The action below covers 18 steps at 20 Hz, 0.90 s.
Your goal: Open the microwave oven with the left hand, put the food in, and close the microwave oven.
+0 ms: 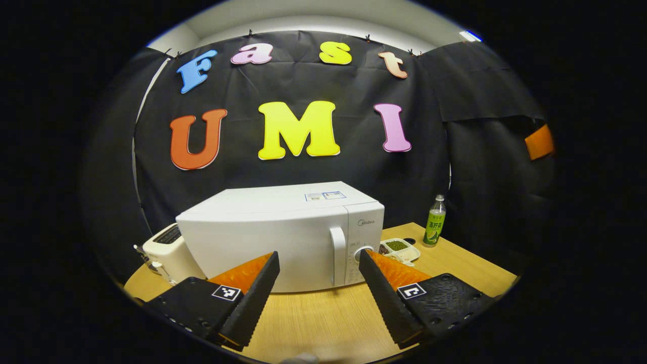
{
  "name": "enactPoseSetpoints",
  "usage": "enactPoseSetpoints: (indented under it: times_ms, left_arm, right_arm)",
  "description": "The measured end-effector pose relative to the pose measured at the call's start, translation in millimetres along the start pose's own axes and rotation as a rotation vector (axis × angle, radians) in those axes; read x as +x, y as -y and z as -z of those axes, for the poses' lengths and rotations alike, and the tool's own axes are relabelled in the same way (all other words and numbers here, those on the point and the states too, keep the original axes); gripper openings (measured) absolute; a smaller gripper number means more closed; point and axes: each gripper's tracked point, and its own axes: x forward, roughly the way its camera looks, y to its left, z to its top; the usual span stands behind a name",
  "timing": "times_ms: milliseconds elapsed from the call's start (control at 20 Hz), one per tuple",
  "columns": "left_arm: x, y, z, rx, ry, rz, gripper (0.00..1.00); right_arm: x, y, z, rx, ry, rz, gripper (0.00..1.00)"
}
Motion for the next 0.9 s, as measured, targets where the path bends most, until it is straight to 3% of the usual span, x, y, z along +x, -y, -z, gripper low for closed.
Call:
enactPoseSetpoints:
  times_ms: [50, 100, 150, 300, 350, 400, 500, 550, 600, 650, 750, 800, 850, 900]
  left_arm:
    - [-12, -7, -5, -0.007, -0.002, -0.014, 0.96]
    - [-24, -13, -13, -0.014, 0.003, -0.027, 0.96]
    - [-35, -19, -22, -0.021, 0.013, -0.038, 0.96]
    - [-70, -38, -44, -0.037, 0.033, -0.074, 0.96]
    - [-82, -45, -54, -0.039, 0.041, -0.088, 0.96]
    - [-91, -50, -61, -0.036, 0.042, -0.099, 0.96]
    - [-111, -62, -77, -0.032, 0.054, -0.125, 0.96]
    - [-119, -67, -84, -0.028, 0.061, -0.140, 0.96]
    - [-126, -72, -90, -0.028, 0.065, -0.154, 0.96]
    - [-136, -74, -95, -0.028, 0.069, -0.158, 0.96]
    - [-150, -79, -104, -0.018, 0.078, -0.169, 0.96]
    - [-156, -82, -108, -0.007, 0.085, -0.176, 0.96]
    - [-161, -83, -110, 0.000, 0.086, -0.177, 0.96]
    - [-164, -84, -113, 0.002, 0.090, -0.177, 0.96]
  right_arm:
    - [-2, -2, 1, -0.020, 0.011, 0.006, 0.92]
    - [-4, -5, 1, -0.035, 0.023, 0.006, 1.00]
    - [-6, -9, 1, -0.046, 0.035, 0.006, 0.92]
    - [-13, -17, 1, -0.064, 0.071, 0.012, 0.92]
    - [-15, -19, 0, -0.063, 0.082, 0.014, 1.00]
    - [-17, -21, 1, -0.061, 0.089, 0.016, 0.92]
    - [-21, -23, -3, -0.050, 0.106, 0.024, 0.92]
    - [-23, -24, -4, -0.043, 0.113, 0.029, 1.00]
    - [-26, -25, -4, -0.032, 0.119, 0.033, 0.92]
    - [-29, -26, -6, -0.025, 0.125, 0.037, 1.00]
    - [-35, -30, -7, -0.012, 0.130, 0.036, 1.00]
    - [-38, -31, -8, -0.002, 0.133, 0.036, 0.92]
    - [-41, -31, -10, 0.005, 0.134, 0.039, 0.92]
    - [-43, -31, -11, 0.010, 0.136, 0.041, 1.00]
